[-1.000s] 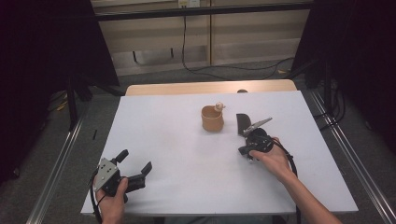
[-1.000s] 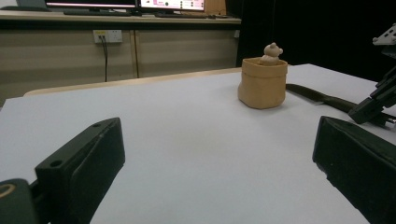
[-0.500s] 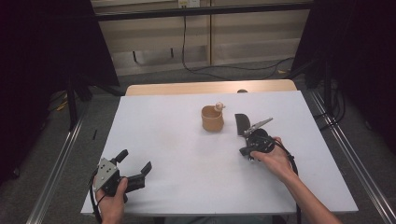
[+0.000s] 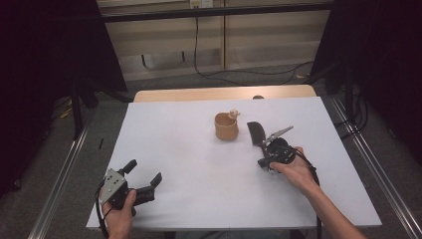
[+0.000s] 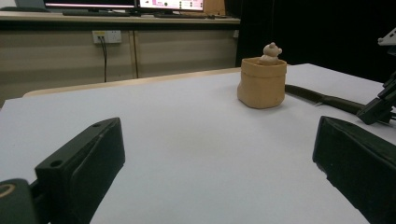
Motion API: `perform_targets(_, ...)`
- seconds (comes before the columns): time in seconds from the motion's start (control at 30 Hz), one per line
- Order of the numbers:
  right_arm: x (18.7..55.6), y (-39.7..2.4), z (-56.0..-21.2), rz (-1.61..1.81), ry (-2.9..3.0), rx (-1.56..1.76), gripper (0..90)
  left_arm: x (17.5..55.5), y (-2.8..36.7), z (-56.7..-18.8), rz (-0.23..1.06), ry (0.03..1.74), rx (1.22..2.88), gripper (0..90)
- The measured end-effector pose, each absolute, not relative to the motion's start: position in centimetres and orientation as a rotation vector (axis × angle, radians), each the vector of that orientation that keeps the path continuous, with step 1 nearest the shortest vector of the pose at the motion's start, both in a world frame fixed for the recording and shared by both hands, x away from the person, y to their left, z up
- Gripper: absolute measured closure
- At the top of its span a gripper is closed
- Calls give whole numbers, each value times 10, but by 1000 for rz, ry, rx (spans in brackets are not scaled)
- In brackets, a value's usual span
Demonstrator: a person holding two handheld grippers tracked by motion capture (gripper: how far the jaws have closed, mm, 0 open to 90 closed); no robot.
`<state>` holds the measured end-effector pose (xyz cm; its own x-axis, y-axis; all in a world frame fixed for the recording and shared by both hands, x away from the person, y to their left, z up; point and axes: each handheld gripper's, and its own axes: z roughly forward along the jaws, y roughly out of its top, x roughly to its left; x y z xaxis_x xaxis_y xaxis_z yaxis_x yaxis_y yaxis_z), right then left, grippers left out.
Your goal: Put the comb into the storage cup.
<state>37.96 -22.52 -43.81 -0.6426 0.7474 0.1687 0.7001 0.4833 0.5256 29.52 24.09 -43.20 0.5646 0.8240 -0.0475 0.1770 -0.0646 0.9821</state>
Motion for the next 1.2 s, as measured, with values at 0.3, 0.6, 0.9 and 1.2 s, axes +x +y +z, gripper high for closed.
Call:
perform_targets(0.3,378,-230,-438,872,2633,1294,900,295,241,-432,661,871,1580,24)
perform_targets(0.6,377,-233,-438,863,2631,1301,900,296,241,-432,658,871,1579,24)
perform_targets(0.9,377,-235,-436,827,2627,1306,900,297,241,-433,653,873,1574,25)
perform_targets(1.2,377,-235,-436,855,2629,1309,900,297,241,-433,654,872,1575,25)
